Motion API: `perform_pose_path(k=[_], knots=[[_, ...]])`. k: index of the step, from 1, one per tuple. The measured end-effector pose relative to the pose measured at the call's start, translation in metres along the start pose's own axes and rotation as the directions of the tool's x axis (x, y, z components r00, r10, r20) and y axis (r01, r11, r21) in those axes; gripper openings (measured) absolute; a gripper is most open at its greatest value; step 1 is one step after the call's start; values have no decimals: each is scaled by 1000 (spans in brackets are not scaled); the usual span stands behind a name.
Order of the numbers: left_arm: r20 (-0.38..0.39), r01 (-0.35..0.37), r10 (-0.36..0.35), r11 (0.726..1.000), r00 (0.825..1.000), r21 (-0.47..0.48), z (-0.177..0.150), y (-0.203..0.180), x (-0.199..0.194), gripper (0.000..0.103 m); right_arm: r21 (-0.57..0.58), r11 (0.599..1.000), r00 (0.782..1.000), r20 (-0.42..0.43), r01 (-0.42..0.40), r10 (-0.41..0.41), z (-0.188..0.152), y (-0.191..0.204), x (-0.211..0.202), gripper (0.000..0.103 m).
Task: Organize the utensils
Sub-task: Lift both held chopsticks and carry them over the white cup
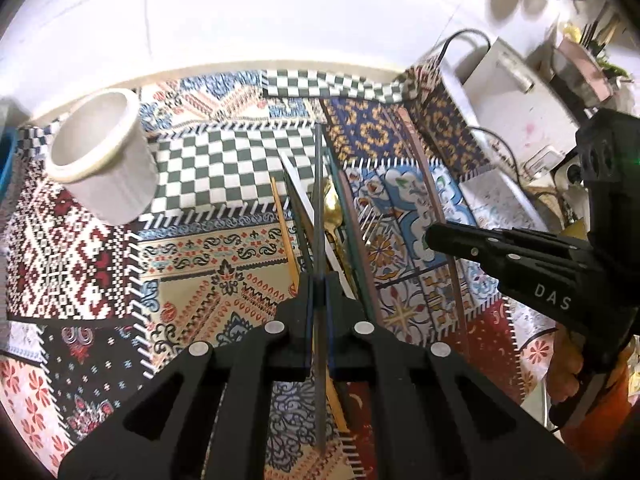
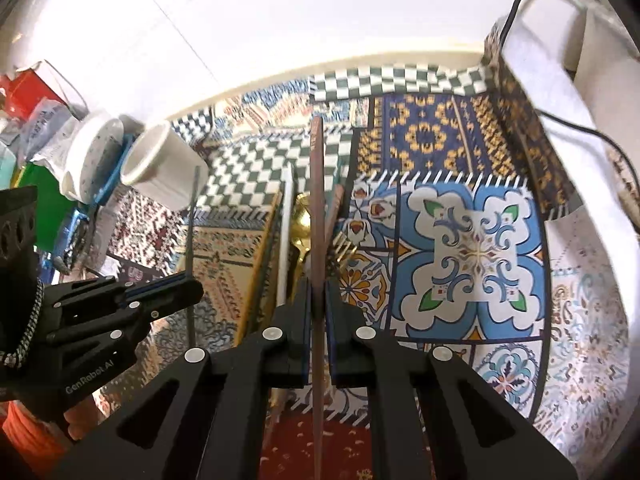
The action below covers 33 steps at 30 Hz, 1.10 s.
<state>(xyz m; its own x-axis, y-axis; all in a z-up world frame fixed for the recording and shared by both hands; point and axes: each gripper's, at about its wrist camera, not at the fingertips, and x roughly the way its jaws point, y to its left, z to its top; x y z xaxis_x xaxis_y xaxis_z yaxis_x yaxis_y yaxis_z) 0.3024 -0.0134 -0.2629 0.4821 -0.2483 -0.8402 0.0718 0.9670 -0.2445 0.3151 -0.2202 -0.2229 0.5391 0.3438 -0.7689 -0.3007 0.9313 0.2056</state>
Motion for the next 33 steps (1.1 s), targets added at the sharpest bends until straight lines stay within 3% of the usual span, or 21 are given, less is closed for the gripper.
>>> perform_pose_path(k=[8,14,25,33], knots=[[123,-25,28,999,992,-25,-9,-2,-46,4,-27,1000,996,87,-5,8,-3,21,-29,6],[217,-51,61,997,974,-50,-7,0,-82,3,-83,996,986,162,-20,34,2,44,-46,6],[377,-112,146,988,914,-110,6,24,-148,3,-201,978,961,258,-52,104,40,96,-61,6],[441,-148,210,974,872,-170,14,47,-178,3,-291,954,940,298,-77,167,69,135,-60,6]])
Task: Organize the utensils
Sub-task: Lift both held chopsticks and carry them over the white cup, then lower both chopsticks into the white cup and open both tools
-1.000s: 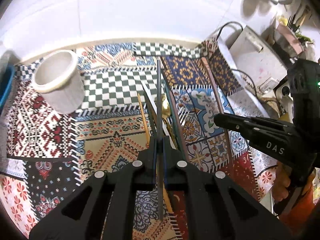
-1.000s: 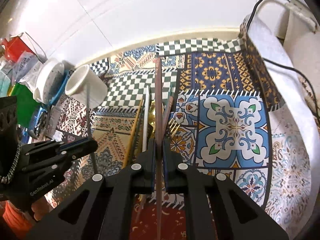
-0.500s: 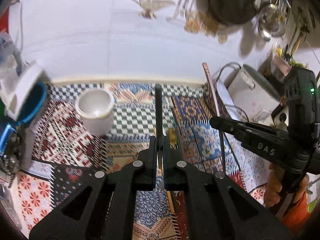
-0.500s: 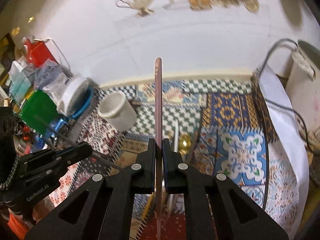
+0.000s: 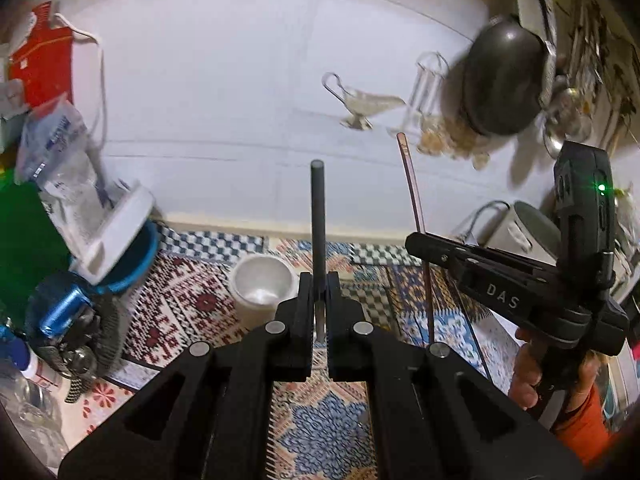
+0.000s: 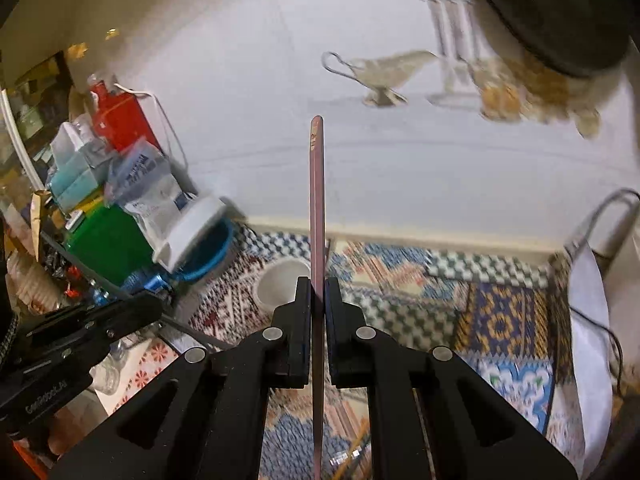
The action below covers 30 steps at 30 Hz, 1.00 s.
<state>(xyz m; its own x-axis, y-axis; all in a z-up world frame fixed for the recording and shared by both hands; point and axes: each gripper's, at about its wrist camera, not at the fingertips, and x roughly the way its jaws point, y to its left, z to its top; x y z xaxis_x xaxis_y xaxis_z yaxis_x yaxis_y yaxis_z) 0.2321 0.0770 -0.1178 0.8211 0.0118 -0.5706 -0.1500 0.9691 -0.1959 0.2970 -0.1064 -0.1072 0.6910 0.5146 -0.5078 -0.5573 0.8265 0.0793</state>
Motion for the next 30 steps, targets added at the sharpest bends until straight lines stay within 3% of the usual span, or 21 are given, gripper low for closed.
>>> perform_pose_path(k=[14,30], knots=[[40,-71,74,994,996,-85,33,48,13,3,-74,993,995,48,-89,93,53,32,67,6],[-32,-88,84,988,996,-130,42,85,73,3,-111,992,998,12,-53,55,59,35,168,6]])
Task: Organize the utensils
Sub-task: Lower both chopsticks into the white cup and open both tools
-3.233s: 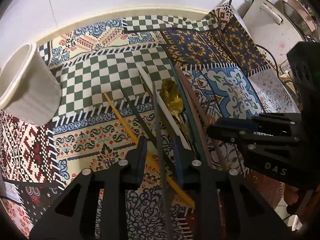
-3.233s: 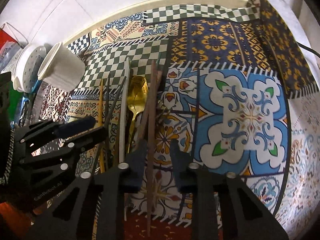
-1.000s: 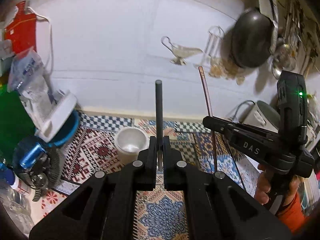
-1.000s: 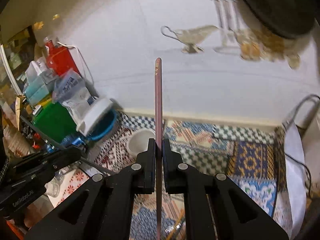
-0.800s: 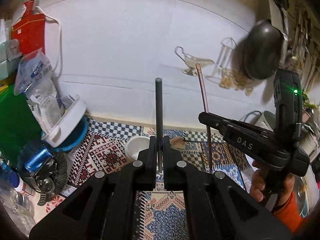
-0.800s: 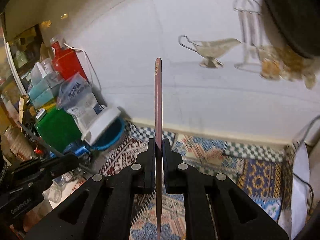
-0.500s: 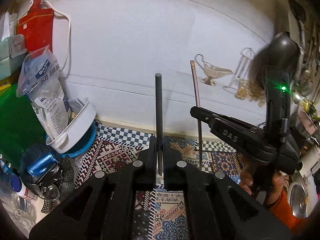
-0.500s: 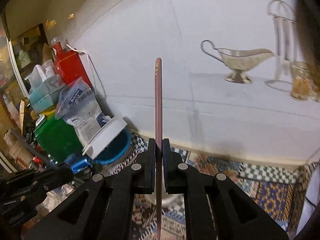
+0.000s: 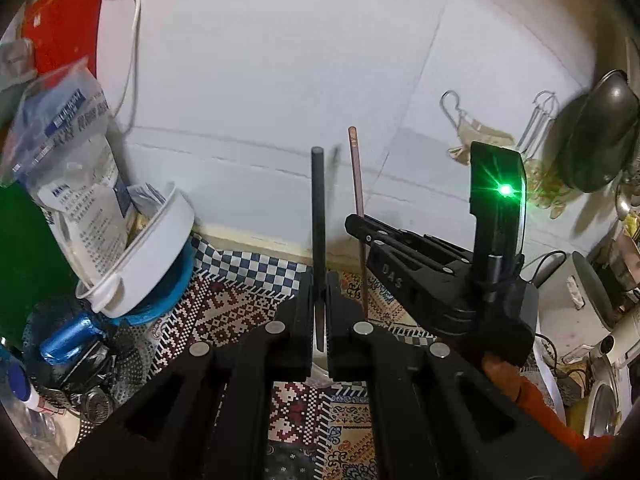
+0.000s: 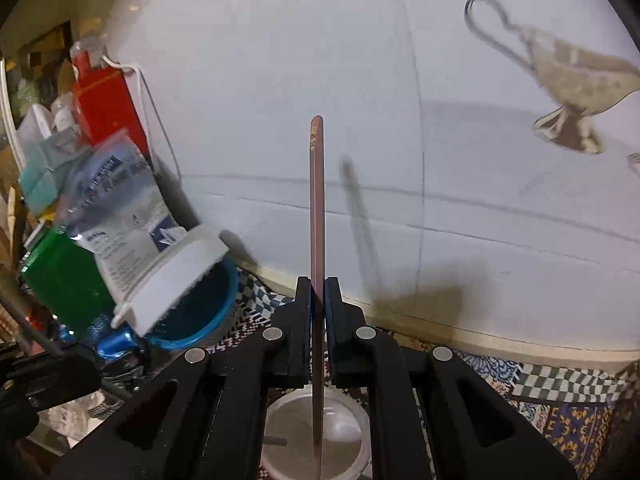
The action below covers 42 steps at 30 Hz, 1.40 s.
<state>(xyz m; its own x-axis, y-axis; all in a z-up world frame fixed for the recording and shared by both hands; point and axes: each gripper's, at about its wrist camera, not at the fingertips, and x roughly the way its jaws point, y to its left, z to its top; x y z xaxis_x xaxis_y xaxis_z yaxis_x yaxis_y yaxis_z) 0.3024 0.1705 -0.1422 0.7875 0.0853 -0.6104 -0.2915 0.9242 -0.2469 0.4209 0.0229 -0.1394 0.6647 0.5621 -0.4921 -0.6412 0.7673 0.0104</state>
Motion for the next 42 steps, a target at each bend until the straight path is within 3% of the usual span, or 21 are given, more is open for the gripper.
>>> perform_pose_path(k=[8,22,26,31,34,36,42], knots=[[-92,-1,-1,1000,996,-26,-11,12,41,3,-10,1000,996,-86,7,-8,-22,-8,19,6],[-180,-31,23,999,983,-42,-20,15,74,4,-19,1000,973,-230,-24,19,-43,-7,-5,6],[-194,-45,39,999,980,-23,-22,10,72,8,-17,999,971,-238,-34,29,-43,-5,-20,6],[-182,-58,54,998,982,-17,-24,7,60,23,-19,999,969,-242,-51,45,-44,-3,-42,7],[-162,-66,65,998,985,3,-24,3,47,30,-4,999,973,-226,-53,51,-44,-3,-59,14],[-153,-67,67,998,986,11,-25,1,40,30,-4,999,978,-206,-41,39,-44,-2,-69,22],[-107,-54,58,998,993,43,-26,-13,5,33,0,1000,986,-164,-15,15,-44,2,-103,25]])
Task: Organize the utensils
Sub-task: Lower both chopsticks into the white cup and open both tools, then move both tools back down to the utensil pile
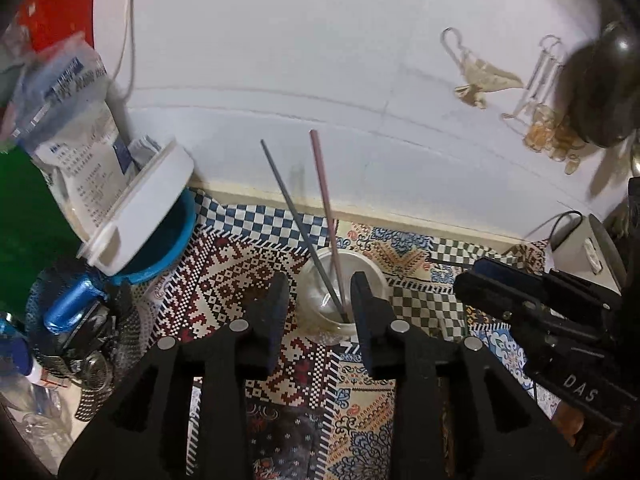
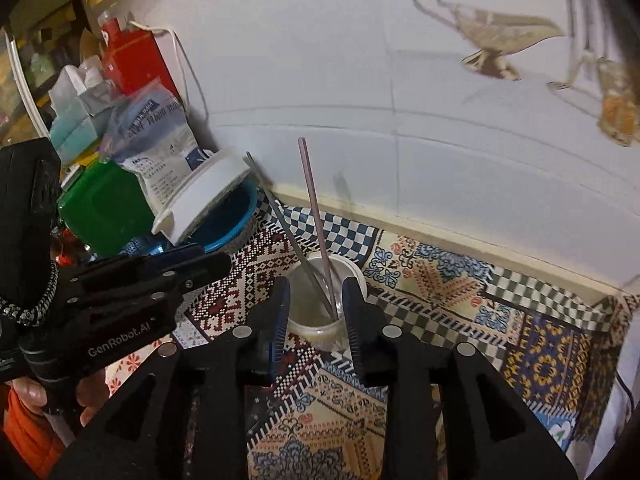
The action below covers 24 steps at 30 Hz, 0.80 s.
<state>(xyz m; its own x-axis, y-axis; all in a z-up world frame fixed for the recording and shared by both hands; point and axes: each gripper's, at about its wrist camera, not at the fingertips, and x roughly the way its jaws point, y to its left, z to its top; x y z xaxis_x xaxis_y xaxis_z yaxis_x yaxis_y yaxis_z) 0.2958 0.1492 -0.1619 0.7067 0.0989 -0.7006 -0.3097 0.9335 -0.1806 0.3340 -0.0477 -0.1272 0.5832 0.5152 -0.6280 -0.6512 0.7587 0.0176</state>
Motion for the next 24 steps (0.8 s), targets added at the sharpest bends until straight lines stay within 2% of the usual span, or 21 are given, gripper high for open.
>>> perform_pose_path(k=[6,13,19,24], knots=[[62,19,-22,999,998,40,-6,-18,-43,36,11,999,997,61,40,-41,-12,5,-38,26],[99,29,-41,993,994,117,-24,-45,-66,45,67,995,991,100,80,-86,-34,-5,-79,30],[34,82,-89,982,995,170,-47,-69,-59,45,111,983,984,90,146,-157,-57,-19,-100,31],[-54,120,-112,974,992,191,-72,-89,-36,45,167,964,976,24,208,-215,-84,-39,-101,31]])
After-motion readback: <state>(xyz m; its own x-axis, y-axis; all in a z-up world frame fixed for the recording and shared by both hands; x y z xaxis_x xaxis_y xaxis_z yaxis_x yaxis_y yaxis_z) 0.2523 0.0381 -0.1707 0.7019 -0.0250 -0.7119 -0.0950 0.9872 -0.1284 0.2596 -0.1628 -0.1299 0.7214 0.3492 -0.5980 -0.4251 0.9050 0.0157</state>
